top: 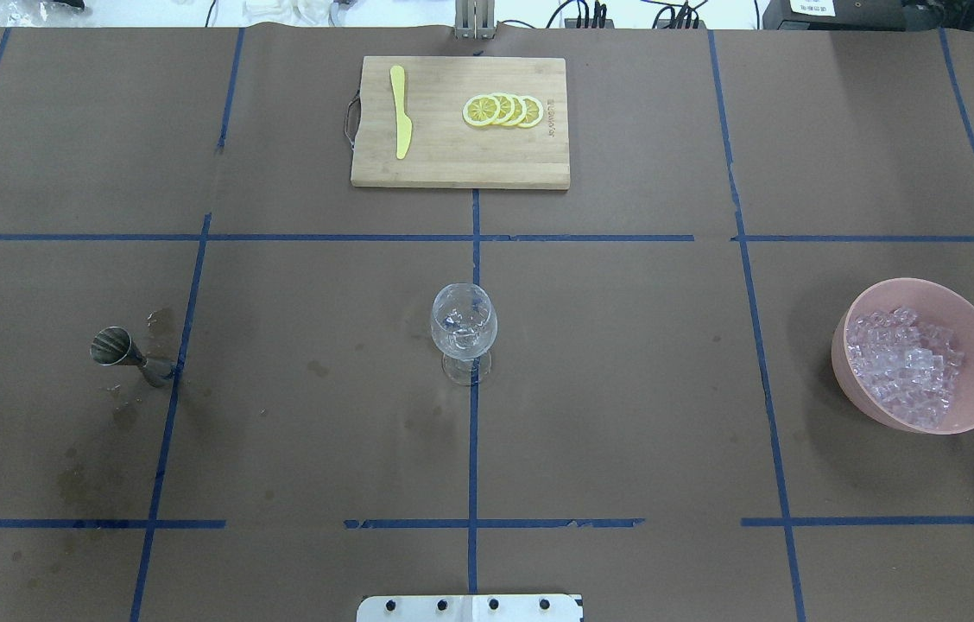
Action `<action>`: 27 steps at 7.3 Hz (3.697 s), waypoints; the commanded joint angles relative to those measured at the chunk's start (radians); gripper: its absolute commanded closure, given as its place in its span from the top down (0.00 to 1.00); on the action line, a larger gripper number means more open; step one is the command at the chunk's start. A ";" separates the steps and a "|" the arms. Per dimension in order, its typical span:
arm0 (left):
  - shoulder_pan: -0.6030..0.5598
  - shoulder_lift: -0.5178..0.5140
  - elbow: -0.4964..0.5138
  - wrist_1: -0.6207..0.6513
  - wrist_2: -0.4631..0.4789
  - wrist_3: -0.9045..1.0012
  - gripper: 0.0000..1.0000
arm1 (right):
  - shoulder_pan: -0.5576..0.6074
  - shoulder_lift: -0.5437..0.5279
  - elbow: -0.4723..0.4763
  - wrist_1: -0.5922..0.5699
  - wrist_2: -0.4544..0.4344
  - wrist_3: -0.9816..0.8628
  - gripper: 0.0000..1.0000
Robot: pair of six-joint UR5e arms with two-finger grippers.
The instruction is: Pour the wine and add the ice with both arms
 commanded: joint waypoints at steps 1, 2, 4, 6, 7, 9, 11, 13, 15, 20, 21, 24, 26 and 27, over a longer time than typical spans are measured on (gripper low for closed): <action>0.001 -0.002 -0.003 -0.001 0.001 -0.002 1.00 | -0.173 -0.007 0.023 0.217 -0.081 0.345 1.00; 0.001 -0.002 -0.004 -0.002 0.001 -0.002 1.00 | -0.262 -0.010 0.023 0.297 -0.156 0.491 1.00; 0.001 -0.002 -0.003 -0.004 0.000 -0.002 1.00 | -0.425 -0.060 0.023 0.476 -0.308 0.753 0.98; 0.001 -0.003 -0.006 -0.004 -0.005 -0.001 1.00 | -0.617 -0.073 0.023 0.521 -0.533 0.898 0.88; 0.001 -0.003 -0.006 -0.004 -0.009 -0.002 1.00 | -0.666 -0.089 0.023 0.523 -0.592 0.923 0.88; 0.003 -0.005 -0.008 -0.006 -0.011 -0.002 1.00 | -0.697 -0.134 0.022 0.523 -0.609 0.919 0.88; 0.003 -0.008 -0.008 -0.006 -0.011 -0.001 1.00 | -0.722 -0.143 0.014 0.523 -0.609 0.917 0.85; 0.003 -0.011 0.000 -0.007 -0.011 -0.001 1.00 | -0.751 -0.140 0.012 0.523 -0.614 0.922 0.79; 0.003 -0.013 0.003 -0.007 -0.011 -0.001 1.00 | -0.757 -0.136 -0.001 0.523 -0.615 0.919 0.75; 0.003 -0.014 0.005 -0.009 -0.011 -0.001 1.00 | -0.759 -0.123 -0.026 0.523 -0.615 0.911 0.29; 0.003 -0.014 0.006 -0.009 -0.011 -0.001 1.00 | -0.757 -0.122 -0.018 0.525 -0.614 0.911 0.00; 0.003 -0.014 0.003 -0.009 -0.011 0.001 1.00 | -0.731 -0.088 0.072 0.511 -0.569 0.905 0.00; 0.001 -0.013 -0.006 -0.003 -0.002 0.009 1.00 | -0.702 -0.024 0.109 0.506 -0.525 0.905 0.00; -0.003 -0.007 -0.014 -0.002 -0.002 0.010 1.00 | -0.722 0.010 0.121 0.444 -0.523 0.904 0.00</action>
